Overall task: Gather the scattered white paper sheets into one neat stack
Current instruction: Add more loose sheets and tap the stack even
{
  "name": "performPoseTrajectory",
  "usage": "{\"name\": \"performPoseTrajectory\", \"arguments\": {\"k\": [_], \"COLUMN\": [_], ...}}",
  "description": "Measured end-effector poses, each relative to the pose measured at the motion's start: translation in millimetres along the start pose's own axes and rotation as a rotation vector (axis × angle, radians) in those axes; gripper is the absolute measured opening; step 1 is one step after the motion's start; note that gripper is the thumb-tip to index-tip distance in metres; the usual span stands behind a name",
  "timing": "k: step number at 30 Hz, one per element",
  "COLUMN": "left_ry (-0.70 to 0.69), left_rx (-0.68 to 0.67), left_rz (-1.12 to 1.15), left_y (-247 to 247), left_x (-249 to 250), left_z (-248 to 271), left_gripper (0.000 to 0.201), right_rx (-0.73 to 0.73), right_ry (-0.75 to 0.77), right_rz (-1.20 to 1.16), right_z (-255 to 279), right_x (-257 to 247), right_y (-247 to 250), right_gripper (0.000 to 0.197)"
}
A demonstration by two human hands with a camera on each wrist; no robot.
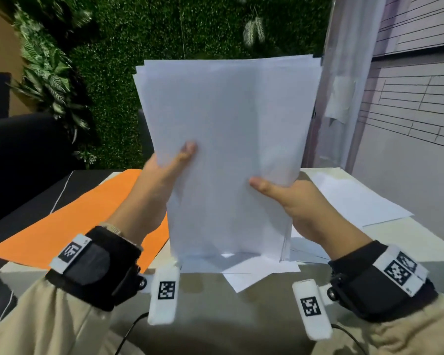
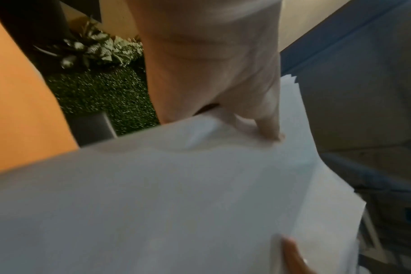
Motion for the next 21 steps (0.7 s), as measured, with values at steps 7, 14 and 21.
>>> {"name": "performPoseTrajectory", "arguments": {"k": [7, 14, 21], "left_ry": [0.095, -0.023, 0.173], "left_rx": [0.081, 0.183, 0.157], "left_rz": [-0.17, 0.005, -0.068], "left_y": [16.9, 8.8, 22.1], "left_x": [-46.6, -26.3, -95.2], "left_z": [17.8, 8.8, 35.9], "left_gripper": [0.027, 0.029, 0.026], "right_rx": [0.094, 0.211, 0.111], "right_ry": [-0.062, 0.006, -0.164], "right_rz": [0.224, 0.156, 0.265], "right_z": [5.5, -3.3, 7.7], "right_x": [23.5, -3.7, 64.3], "right_y": [-0.5, 0.4, -0.6], "right_gripper": [0.04, 0.02, 0.042]}}
Point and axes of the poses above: each hand's wrist, its own z-axis away from the middle knuckle, its own y-axis out of the back of the hand, x = y × z, the point moved 10 cm from there along -z, towards the middle knuckle, and after that the axes turned 4 degrees about z, right-handed, at the moved point
